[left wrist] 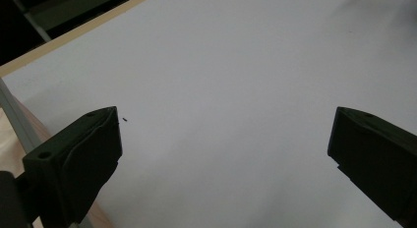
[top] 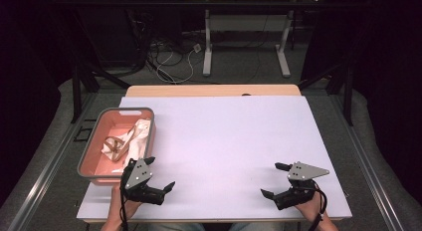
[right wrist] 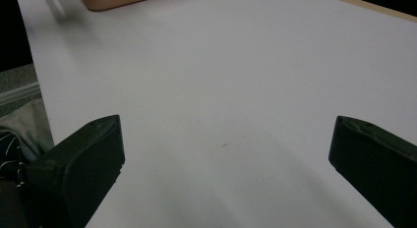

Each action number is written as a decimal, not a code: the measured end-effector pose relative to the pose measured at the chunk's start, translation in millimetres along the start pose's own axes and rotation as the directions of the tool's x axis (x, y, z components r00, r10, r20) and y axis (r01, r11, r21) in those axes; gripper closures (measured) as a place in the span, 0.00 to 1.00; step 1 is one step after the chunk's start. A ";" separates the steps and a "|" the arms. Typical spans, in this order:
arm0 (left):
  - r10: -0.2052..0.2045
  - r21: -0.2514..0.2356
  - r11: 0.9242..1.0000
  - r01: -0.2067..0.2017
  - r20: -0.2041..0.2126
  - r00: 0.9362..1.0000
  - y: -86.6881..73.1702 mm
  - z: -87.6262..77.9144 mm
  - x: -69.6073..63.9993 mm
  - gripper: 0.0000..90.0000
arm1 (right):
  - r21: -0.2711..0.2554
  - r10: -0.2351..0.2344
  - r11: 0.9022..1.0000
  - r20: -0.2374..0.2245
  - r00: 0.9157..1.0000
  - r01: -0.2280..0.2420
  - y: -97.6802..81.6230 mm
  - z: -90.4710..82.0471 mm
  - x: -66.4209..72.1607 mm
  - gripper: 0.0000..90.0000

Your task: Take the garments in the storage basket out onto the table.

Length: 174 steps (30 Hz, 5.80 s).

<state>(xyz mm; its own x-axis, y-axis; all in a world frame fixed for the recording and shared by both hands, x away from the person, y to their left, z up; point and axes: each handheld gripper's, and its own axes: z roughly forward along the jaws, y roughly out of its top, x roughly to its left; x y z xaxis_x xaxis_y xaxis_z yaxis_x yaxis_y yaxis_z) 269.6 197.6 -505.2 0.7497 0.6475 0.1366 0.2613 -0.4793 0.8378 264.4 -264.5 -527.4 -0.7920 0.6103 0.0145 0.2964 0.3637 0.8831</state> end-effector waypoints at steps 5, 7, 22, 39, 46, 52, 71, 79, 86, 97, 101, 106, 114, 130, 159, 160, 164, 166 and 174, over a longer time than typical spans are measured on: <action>-0.002 0.008 1.000 0.002 -0.010 1.000 5.6 -1.2 4.4 0.00 | -0.008 -0.001 1.000 -0.007 1.000 0.001 0.9 1.9 1.8 0.00; -0.013 0.013 1.000 0.013 -0.011 1.000 7.5 -1.6 6.0 0.00 | -0.004 -0.008 1.000 -0.008 1.000 0.008 1.0 1.7 1.9 0.00; -0.031 0.038 0.999 0.033 -0.056 0.998 28.7 -17.7 36.6 0.00 | 0.003 0.000 1.000 -0.011 1.000 0.000 -0.5 3.2 2.2 0.00; -0.017 0.111 0.993 0.030 -0.121 0.993 45.8 -30.9 75.2 0.00 | 0.003 -0.003 1.000 -0.016 1.000 0.003 -0.7 4.1 3.4 0.00; -0.063 0.134 0.987 0.085 -0.155 0.986 46.0 -37.0 102.4 0.00 | 0.006 0.002 1.000 -0.019 1.000 -0.002 -1.0 5.6 3.7 0.00; -0.076 0.158 0.982 0.104 -0.170 0.982 44.0 -36.5 113.3 0.00 | 0.014 0.006 1.000 -0.019 1.000 -0.005 -1.4 5.7 3.4 0.00; -0.069 0.257 0.959 0.120 -0.199 0.978 52.5 -12.2 146.0 0.00 | 0.007 0.005 1.000 -0.028 1.000 -0.005 -2.6 5.9 1.6 0.00; -0.066 0.288 0.949 0.127 -0.211 0.975 53.3 -1.4 155.0 0.00 | 0.001 0.009 1.000 -0.030 1.000 -0.009 -2.1 4.6 1.8 0.00; -0.079 0.324 0.934 0.149 -0.220 0.972 51.2 6.5 165.9 0.00 | 0.004 0.001 1.000 -0.034 0.999 -0.001 -2.5 5.8 1.6 0.00; -0.076 0.416 0.895 0.165 -0.221 0.972 43.9 26.9 178.0 0.00 | 0.009 0.007 1.000 -0.029 1.000 -0.007 -3.3 6.7 1.8 0.00; -0.075 0.434 0.885 0.167 -0.222 0.972 42.1 31.9 180.6 0.00 | 0.016 0.000 1.000 -0.041 0.999 0.001 -3.3 7.0 1.5 0.00; -0.075 0.466 0.868 0.170 -0.216 0.974 38.9 41.3 183.8 0.00 | 0.012 0.004 1.000 -0.031 1.000 -0.003 -3.3 6.6 1.9 0.00; -0.074 0.512 0.841 0.177 -0.215 0.974 32.7 57.1 187.5 0.00 | 0.015 0.023 1.000 -0.036 0.999 -0.022 -3.2 6.2 0.1 0.00; -0.093 0.562 0.801 0.206 -0.222 0.971 27.4 74.3 199.2 0.00 | 0.037 0.041 0.999 -0.035 0.999 -0.040 -3.6 8.4 0.3 0.00; -0.124 0.650 0.730 0.212 -0.179 0.976 7.3 96.6 206.2 0.11 | 0.042 0.041 0.998 -0.036 0.999 -0.039 -4.4 10.2 0.1 0.00; -0.127 0.650 0.730 0.212 -0.176 0.976 7.1 96.6 206.3 0.13 | 0.045 0.044 0.998 -0.039 0.998 -0.042 -4.4 9.9 -0.1 0.00; -0.148 0.650 0.726 0.225 -0.172 0.974 6.2 96.5 206.7 0.16 | 0.040 0.047 0.998 -0.039 0.998 -0.046 -4.3 9.4 -0.2 0.00; -0.154 0.655 0.722 0.224 -0.163 0.974 5.6 96.5 207.5 0.16 | 0.036 0.048 0.998 -0.041 0.998 -0.047 -4.6 9.8 -0.3 0.00; -0.195 0.657 0.715 0.238 -0.139 0.971 3.2 95.5 210.7 0.21 | 0.041 0.046 0.998 -0.048 0.998 -0.044 -4.7 10.3 -0.3 0.00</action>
<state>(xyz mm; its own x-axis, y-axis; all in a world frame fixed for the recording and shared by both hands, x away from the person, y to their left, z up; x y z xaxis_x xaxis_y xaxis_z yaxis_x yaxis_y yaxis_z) 486.5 276.0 -524.2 0.5925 0.8045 0.0426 0.7646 -0.5782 0.2846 268.7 -259.1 -536.4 -0.8024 0.5917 0.0777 0.3525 0.3648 0.8618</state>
